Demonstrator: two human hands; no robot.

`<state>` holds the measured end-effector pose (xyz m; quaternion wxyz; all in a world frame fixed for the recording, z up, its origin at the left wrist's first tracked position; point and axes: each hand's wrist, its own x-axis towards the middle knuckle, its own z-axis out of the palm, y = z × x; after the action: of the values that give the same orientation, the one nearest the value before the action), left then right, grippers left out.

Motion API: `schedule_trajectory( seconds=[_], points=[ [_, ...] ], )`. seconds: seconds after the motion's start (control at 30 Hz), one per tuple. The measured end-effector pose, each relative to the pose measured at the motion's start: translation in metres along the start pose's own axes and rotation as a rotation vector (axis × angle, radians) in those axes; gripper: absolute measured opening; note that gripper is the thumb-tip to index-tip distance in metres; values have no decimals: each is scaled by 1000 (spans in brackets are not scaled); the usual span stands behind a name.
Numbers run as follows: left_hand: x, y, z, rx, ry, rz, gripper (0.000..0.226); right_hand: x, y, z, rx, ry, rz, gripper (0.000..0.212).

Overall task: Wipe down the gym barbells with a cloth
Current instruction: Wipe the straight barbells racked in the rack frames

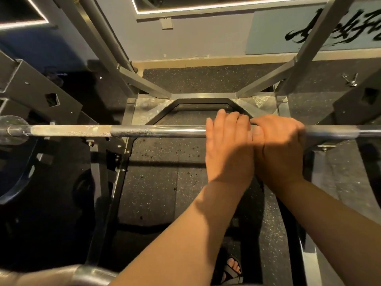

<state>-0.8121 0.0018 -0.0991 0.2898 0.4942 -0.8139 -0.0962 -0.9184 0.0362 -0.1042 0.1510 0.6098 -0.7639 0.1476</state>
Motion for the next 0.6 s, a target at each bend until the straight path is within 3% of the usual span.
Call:
schedule_trajectory(
  seconds=[0.1, 0.27, 0.4, 0.5, 0.6],
  points=[
    [-11, -22, -7, 113, -21, 153, 55, 1, -2, -6, 65, 48, 31, 37],
    [4, -6, -8, 12, -25, 26, 38, 0, -2, -7, 25, 38, 45, 31],
    [15, -6, -6, 12, -25, 115, 33, 3, -2, -5, 151, 40, 36, 34],
    [-6, -27, -13, 91, -66, 171, 44, 0, 0, -5, 157, 68, 39, 37],
    [-13, -51, -23, 160, -32, 101, 48, -2, 0, -4, 232, 60, 113, 39]
  ],
)
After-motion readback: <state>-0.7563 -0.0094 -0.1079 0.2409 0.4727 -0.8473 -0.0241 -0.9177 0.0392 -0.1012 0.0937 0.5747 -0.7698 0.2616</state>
